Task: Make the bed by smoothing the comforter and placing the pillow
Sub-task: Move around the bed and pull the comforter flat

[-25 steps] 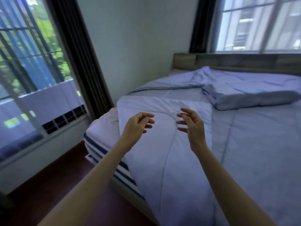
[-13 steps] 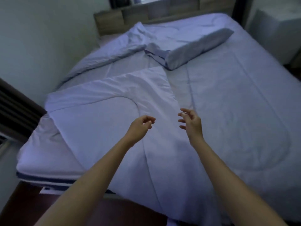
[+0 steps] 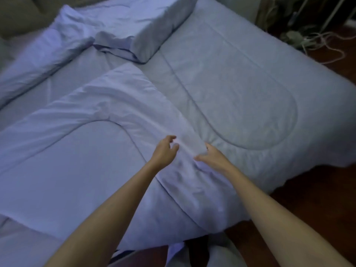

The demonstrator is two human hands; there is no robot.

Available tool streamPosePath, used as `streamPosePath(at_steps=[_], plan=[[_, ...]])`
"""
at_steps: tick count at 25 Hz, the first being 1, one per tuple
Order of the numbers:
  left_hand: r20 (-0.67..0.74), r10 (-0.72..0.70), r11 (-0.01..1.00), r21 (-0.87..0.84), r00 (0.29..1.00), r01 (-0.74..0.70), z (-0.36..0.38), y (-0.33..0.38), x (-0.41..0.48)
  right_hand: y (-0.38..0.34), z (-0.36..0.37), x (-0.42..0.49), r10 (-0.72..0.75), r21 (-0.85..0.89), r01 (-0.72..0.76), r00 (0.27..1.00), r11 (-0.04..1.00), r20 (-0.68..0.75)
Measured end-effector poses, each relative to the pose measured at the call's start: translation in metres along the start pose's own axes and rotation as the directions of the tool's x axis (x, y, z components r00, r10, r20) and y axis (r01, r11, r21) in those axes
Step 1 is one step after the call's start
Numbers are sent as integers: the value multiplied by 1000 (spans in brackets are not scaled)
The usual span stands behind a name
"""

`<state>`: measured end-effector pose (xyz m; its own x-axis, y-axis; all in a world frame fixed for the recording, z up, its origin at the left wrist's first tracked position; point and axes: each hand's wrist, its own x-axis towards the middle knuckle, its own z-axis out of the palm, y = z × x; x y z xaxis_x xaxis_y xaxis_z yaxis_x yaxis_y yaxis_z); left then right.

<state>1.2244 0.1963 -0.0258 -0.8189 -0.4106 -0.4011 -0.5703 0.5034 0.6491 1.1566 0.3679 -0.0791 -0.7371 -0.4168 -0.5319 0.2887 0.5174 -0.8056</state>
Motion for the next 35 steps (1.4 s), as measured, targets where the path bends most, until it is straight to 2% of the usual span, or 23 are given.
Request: streamPosePath(at_steps=[2, 4, 7, 10, 12, 13, 15, 18, 20, 21, 22, 24, 26, 27, 28, 30, 31, 34, 35], plan=[[-6, 43, 997, 61, 999, -43, 0, -5, 9, -8, 17, -31, -65, 22, 64, 993, 998, 94], [-26, 62, 989, 134, 998, -58, 2, -9, 12, -15, 38, -62, -87, -34, 94, 981, 995, 172], [-88, 32, 920, 392, 996, 6, -9, -29, 16, -9, 74, -97, -96, -121, 149, 928, 981, 360], [-131, 147, 740, 672, 980, -21, -36, -67, 23, 8, 114, -122, -45, -196, 210, 782, 958, 621], [-91, 228, 616, 785, 969, -71, -60, -97, 24, 19, 138, -140, 60, -262, 208, 665, 942, 744], [-92, 234, 591, 804, 968, -66, -73, -114, 24, 27, 148, -147, 120, -298, 206, 601, 932, 790], [-206, 165, 648, 760, 965, 51, -97, -147, 14, 40, 164, -162, 213, -361, 234, 485, 903, 848], [-421, 19, 791, 561, 907, 244, -123, -176, -34, 51, 175, -178, 288, -432, 299, 421, 851, 860], [-543, -5, 852, 438, 840, 288, -138, -187, -76, 54, 181, -188, 291, -471, 411, 428, 780, 856], [-617, -45, 863, 372, 785, 341, -152, -191, -104, 58, 188, -196, 285, -504, 483, 457, 716, 842], [-705, -95, 877, 275, 703, 394, -166, -200, -128, 63, 194, -201, 284, -541, 535, 490, 648, 824], [-831, -262, 895, -20, 490, 445, -189, -231, -181, 72, 205, -212, 280, -611, 548, 570, 571, 773], [-841, -432, 856, -267, 327, 443, -201, -272, -249, 77, 217, -214, 205, -641, 507, 670, 576, 714], [-842, -468, 836, -323, 269, 445, -200, -290, -286, 80, 224, -209, 142, -630, 502, 705, 592, 695], [-846, -460, 823, -291, 271, 488, -196, -312, -321, 71, 233, -213, 78, -613, 501, 732, 611, 677], [-799, -486, 767, -197, 353, 611, -174, -348, -388, 44, 254, -228, -34, -595, 503, 780, 627, 624], [-769, -553, 706, -229, 321, 670, -161, -367, -420, 36, 269, -234, -60, -594, 507, 789, 625, 611], [-732, -668, 564, -380, 134, 733, -115, -410, -490, 23, 316, -247, -80, -595, 541, 776, 594, 625], [-716, -690, 533, -402, 106, 744, -98, -425, -508, 25, 333, -251, -73, -596, 546, 770, 589, 634]])
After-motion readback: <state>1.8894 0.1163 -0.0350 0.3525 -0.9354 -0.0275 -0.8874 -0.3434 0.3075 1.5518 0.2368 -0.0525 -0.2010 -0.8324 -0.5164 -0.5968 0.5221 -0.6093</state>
